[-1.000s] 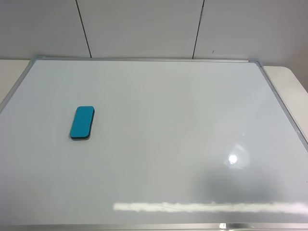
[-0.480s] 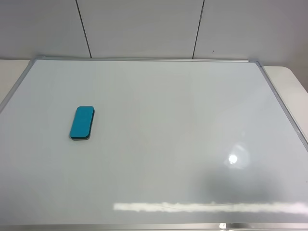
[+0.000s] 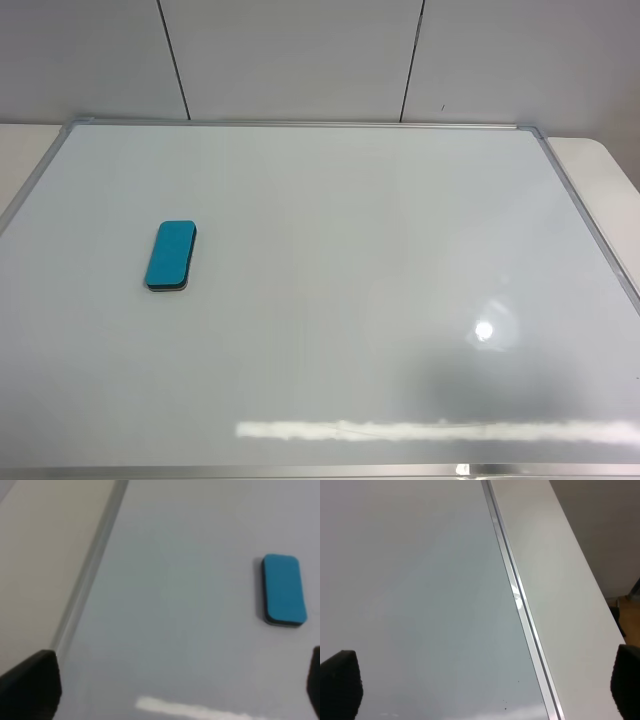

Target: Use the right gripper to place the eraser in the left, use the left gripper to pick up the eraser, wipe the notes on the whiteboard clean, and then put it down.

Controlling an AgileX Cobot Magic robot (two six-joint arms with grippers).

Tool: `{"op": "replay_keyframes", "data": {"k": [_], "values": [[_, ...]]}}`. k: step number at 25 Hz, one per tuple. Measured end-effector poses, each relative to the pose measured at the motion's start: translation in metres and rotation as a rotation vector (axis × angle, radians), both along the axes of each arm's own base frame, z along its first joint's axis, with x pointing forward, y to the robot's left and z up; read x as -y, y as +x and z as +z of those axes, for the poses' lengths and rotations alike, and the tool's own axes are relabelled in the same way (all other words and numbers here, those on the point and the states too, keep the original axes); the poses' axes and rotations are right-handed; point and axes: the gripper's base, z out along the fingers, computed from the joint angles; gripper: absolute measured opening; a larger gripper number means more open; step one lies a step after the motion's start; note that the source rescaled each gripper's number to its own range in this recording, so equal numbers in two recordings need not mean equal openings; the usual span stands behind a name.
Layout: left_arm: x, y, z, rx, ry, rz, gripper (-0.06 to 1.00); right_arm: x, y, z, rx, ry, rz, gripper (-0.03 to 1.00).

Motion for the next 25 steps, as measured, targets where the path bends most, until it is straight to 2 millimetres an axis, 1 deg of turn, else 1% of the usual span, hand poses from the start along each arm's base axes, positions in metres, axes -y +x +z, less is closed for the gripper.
{"op": "replay_keyframes", "data": {"k": [3,6,25], "values": [[-0.0005,-0.0001,0.0000,0.000,0.002,-0.081,1.00,0.0000,0.0000,0.0000,0.000,0.000,0.000,1.00],[-0.0014,-0.0002,0.0000,0.000,0.009,-0.101,1.00,0.0000,0.0000,0.0000,0.000,0.000,0.000,1.00],[-0.0021,-0.0002,0.0000,-0.001,0.014,-0.094,1.00,0.0000,0.0000,0.0000,0.000,0.000,0.000,1.00]]}}
